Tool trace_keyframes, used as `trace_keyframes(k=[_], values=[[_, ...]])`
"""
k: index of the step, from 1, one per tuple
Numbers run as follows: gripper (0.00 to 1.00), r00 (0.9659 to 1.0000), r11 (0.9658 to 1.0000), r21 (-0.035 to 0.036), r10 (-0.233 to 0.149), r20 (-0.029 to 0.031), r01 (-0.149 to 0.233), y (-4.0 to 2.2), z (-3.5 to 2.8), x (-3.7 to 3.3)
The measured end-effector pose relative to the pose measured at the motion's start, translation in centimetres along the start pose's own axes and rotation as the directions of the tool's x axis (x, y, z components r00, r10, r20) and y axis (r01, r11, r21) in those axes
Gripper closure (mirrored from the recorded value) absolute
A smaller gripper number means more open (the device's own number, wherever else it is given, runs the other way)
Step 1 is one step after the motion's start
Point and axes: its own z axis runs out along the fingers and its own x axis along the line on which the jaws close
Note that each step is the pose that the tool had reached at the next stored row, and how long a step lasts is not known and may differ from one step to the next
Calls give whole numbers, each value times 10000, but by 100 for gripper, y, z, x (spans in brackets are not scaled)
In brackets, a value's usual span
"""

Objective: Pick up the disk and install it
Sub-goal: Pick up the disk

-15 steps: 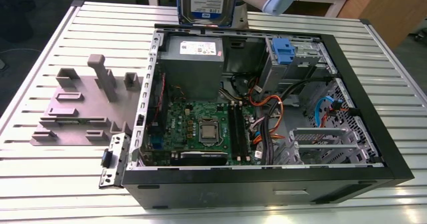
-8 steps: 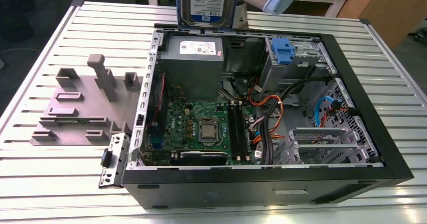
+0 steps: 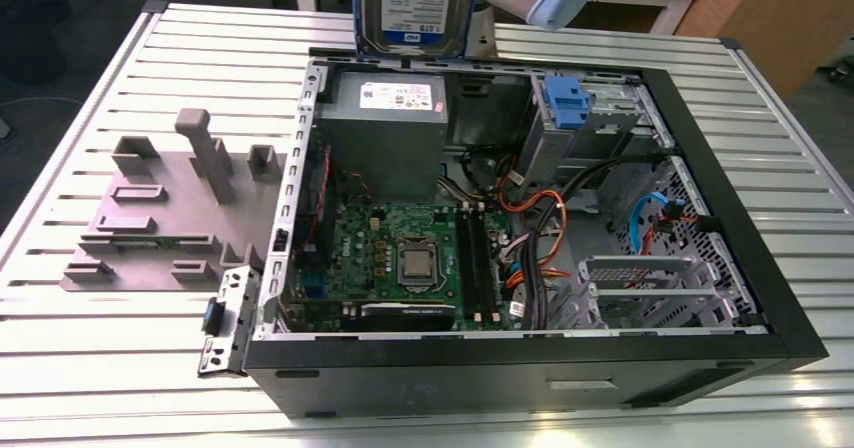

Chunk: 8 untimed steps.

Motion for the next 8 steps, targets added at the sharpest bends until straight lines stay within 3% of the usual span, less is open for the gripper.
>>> trace_keyframes(k=[8], values=[[64, 10000, 10000, 0, 1, -1, -1, 0, -1, 72]])
